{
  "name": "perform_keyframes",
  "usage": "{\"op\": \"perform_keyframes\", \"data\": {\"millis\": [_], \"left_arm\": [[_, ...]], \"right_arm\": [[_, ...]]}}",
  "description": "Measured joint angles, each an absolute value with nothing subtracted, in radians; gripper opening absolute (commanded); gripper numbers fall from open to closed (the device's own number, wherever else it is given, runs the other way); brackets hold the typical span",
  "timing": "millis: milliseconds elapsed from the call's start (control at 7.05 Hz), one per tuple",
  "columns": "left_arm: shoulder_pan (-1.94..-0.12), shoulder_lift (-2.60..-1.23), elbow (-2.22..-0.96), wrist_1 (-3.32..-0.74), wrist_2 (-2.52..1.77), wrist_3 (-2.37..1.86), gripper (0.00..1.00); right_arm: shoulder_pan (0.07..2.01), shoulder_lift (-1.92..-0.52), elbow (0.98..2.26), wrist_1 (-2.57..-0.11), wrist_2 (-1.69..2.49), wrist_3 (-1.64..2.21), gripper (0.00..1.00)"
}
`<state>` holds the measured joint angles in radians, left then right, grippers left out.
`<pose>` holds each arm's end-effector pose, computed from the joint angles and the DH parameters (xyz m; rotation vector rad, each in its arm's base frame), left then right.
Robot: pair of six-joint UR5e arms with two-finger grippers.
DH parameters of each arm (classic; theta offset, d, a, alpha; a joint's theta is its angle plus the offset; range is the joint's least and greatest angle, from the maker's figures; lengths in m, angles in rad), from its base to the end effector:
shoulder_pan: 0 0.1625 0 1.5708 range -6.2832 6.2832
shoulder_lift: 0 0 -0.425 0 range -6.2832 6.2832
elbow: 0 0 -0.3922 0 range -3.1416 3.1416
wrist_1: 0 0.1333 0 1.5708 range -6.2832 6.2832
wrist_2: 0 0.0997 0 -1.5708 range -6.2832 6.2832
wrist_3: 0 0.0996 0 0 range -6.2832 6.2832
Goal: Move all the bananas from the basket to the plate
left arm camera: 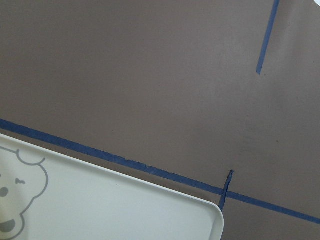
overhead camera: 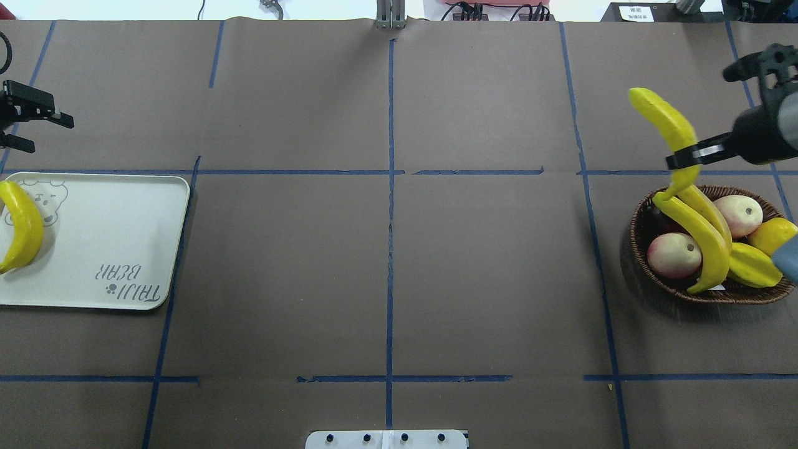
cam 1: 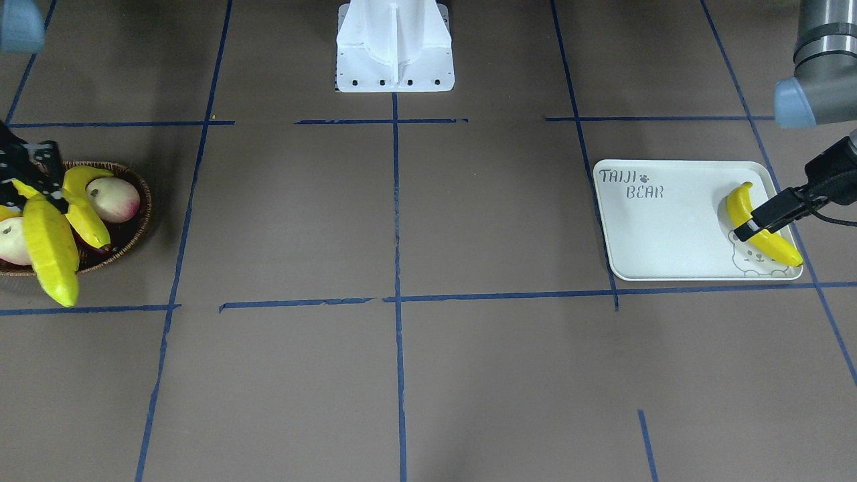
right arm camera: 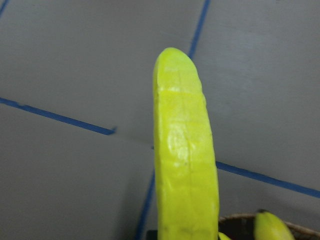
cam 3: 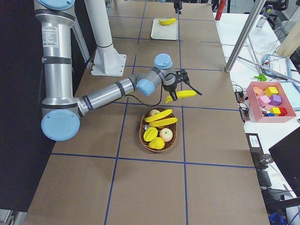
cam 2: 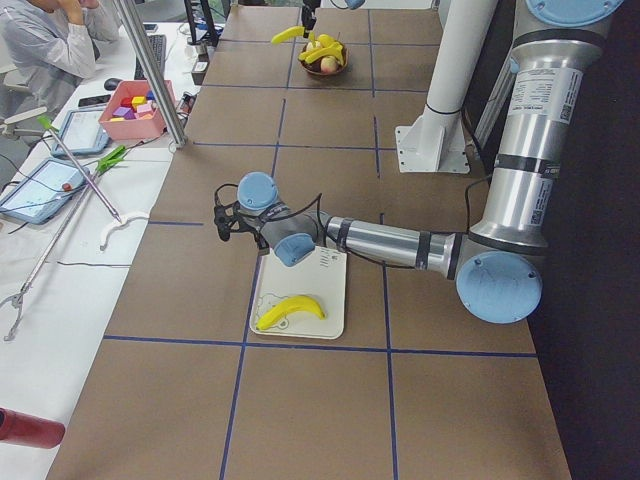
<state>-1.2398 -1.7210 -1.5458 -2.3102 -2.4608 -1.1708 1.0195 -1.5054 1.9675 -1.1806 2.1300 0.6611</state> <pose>0.1308 -0.5526 0.4986 0.0208 1.1571 -0.3605 -0.1976 -0.4749 0.3923 0.3821 -0.9021 -0.1373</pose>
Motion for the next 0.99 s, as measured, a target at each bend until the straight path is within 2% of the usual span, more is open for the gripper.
{"op": "perform_keyframes", "data": {"millis": [284,568,993], "left_arm": [[-1.216,-1.776,-1.552,-2.310,-2.463,-1.173,1.00],[-1.187,-1.818,-1.560,-2.314,-2.464,-1.204,1.00],[-1.107,-1.922,-1.590,-2.348,-2.462,-1.520,1.00]], "right_arm": [[0.847,-1.361,1.950,-1.155,2.011,0.904,0.03],[0.714,-1.211,1.867,-1.072,1.902,1.103,0.03],[0.592,-1.071,1.804,-0.992,1.784,1.279,0.04]]}}
